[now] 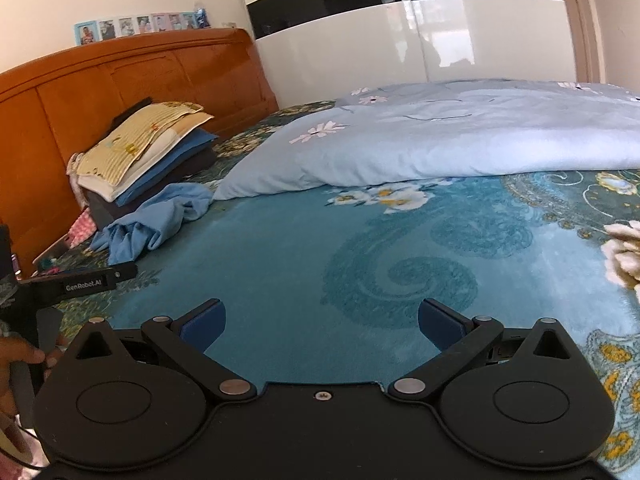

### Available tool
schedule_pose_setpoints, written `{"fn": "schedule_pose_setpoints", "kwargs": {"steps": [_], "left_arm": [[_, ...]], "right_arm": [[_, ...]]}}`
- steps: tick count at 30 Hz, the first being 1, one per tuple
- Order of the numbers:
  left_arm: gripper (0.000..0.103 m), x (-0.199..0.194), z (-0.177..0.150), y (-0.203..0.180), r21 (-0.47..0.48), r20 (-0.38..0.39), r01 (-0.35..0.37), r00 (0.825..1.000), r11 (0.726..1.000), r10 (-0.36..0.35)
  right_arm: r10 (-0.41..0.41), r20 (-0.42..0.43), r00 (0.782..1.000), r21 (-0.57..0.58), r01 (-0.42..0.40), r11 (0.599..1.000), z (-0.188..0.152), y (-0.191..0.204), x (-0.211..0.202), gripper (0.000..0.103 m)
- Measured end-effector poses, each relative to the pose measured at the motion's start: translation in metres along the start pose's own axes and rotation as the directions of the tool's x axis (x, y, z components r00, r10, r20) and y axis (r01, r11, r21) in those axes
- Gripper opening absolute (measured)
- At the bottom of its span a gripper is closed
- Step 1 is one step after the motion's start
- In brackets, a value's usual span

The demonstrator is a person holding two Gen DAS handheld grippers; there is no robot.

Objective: Fold clothes
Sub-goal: 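Move both tools toward the crumpled light-blue garment on the bed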

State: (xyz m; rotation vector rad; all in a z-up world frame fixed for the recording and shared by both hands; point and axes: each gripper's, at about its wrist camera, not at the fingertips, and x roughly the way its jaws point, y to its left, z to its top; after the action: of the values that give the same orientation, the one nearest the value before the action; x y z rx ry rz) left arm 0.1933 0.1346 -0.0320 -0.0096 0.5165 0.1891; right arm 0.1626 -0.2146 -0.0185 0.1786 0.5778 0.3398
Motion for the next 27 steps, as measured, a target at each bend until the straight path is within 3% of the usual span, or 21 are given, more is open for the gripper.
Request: {"fn": "schedule_pose_setpoints", "kwargs": {"steps": [10, 19, 27], "left_arm": [[0.103, 0.055, 0.013, 0.039, 0.02, -0.011, -0.183, 0.983, 0.983, 0.183], [0.103, 0.094, 0.021, 0.071, -0.11, -0.06, -0.185, 0.982, 0.977, 0.179], [0.103, 0.119, 0.03, 0.081, -0.139, -0.1, -0.207, 0.976, 0.968, 0.194]], "right_arm": [[-0.027, 0.023, 0.999, 0.008, 0.026, 1.0, 0.001, -0.009, 0.008, 0.102], [0.003, -0.003, 1.0, -0.001, -0.003, 1.0, 0.002, -0.006, 0.016, 0.102], [0.005, -0.011, 1.0, 0.004, -0.005, 1.0, 0.004, -0.007, 0.022, 0.102]]}}
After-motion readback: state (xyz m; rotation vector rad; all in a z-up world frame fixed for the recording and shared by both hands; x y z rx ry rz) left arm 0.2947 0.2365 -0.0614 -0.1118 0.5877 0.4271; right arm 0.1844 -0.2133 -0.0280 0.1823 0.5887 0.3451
